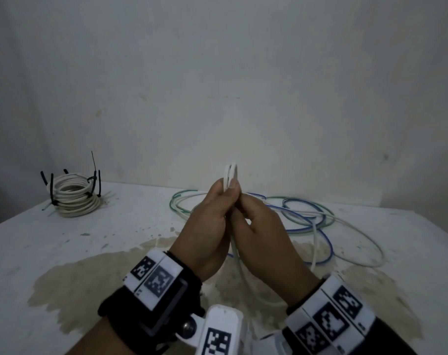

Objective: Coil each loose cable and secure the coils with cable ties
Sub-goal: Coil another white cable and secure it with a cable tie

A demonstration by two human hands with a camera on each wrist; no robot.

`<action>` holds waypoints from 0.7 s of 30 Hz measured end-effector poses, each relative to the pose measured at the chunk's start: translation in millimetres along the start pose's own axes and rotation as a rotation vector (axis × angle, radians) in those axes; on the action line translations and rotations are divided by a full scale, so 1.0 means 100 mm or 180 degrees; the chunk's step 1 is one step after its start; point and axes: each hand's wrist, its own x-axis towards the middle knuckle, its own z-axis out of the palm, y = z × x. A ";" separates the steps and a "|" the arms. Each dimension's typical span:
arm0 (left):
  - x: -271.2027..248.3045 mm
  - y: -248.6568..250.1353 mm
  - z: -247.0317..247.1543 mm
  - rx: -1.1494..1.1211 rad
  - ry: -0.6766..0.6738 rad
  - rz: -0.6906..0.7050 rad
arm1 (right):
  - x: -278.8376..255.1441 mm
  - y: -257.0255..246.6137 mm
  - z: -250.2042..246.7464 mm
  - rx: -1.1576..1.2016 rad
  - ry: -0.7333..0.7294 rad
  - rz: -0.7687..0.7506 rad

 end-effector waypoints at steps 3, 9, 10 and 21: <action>-0.01 0.01 0.02 0.0180 0.0009 0.0060 | 0.00 -0.02 -0.07 -0.0057 -0.0011 -0.0065; -0.10 -0.24 -0.05 0.1144 0.0854 -0.0978 | 0.24 -0.01 -0.46 0.0715 0.0623 0.0299; -0.13 -0.29 -0.06 0.1070 0.0474 -0.1782 | 0.28 0.00 -0.54 0.0918 0.0725 0.0342; 0.15 -0.56 0.22 -0.1553 0.0431 -0.2166 | 0.08 0.00 -0.72 0.2424 0.0830 0.0469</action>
